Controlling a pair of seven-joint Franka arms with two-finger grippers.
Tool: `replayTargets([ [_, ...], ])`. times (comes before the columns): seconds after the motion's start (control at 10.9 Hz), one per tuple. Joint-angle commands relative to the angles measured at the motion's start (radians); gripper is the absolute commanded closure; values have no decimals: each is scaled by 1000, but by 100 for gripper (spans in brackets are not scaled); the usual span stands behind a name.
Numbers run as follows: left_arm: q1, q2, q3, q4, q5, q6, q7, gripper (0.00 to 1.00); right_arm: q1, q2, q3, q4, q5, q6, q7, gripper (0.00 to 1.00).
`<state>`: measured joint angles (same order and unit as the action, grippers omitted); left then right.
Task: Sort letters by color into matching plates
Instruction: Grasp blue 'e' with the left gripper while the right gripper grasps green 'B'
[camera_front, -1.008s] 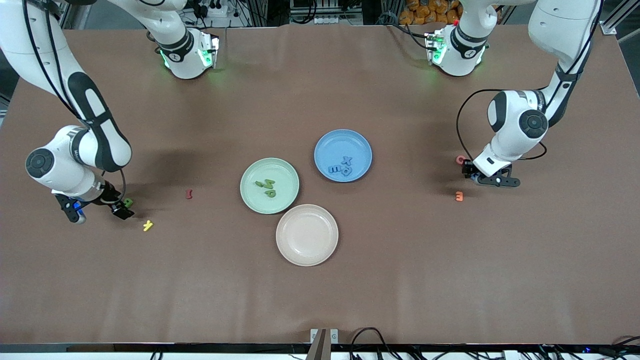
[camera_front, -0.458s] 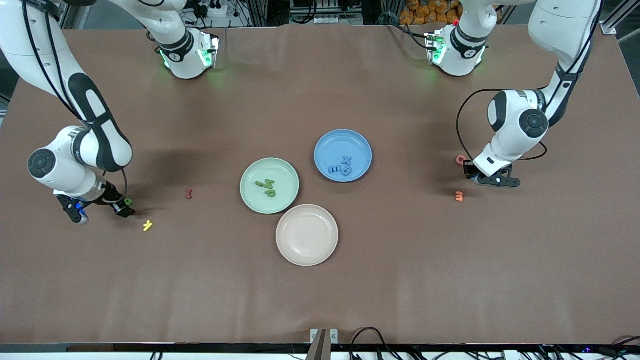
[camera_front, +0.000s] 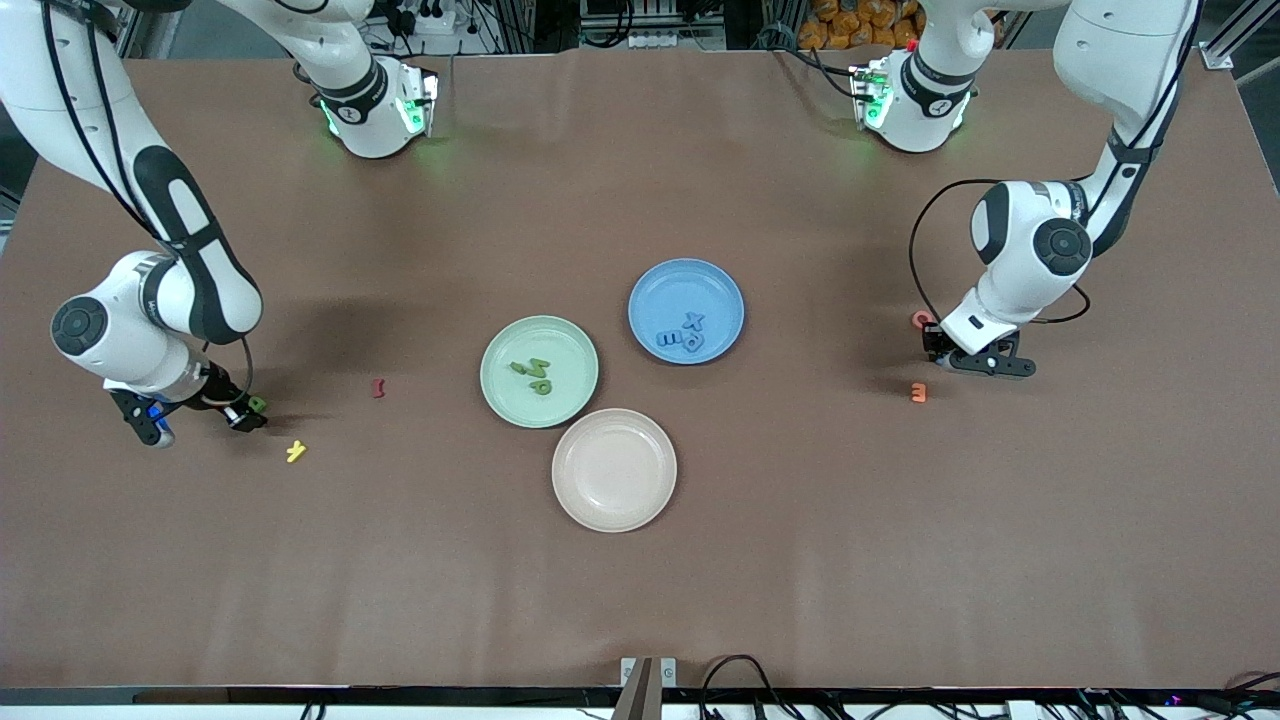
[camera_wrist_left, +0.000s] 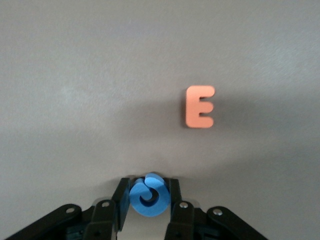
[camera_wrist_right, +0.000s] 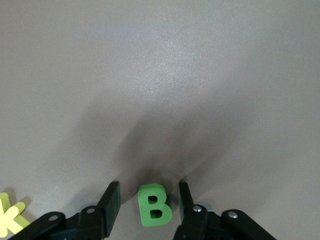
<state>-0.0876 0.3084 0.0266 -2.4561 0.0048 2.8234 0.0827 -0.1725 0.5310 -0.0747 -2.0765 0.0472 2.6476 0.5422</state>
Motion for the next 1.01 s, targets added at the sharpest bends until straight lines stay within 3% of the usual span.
replayTargets([
  [0.0, -4, -9, -29, 26, -28, -2, 11, 100, -24, -2, 21, -8, -12, 11, -8, 47],
  [0.55, -6, -5, -111, 97, -28, -88, -96, 100, -22, -3, 23, -19, -12, 12, -8, 60],
  [0.92, -18, -22, -209, 155, -20, -209, -254, 100, -24, -3, 30, -17, -12, 11, -11, 70],
])
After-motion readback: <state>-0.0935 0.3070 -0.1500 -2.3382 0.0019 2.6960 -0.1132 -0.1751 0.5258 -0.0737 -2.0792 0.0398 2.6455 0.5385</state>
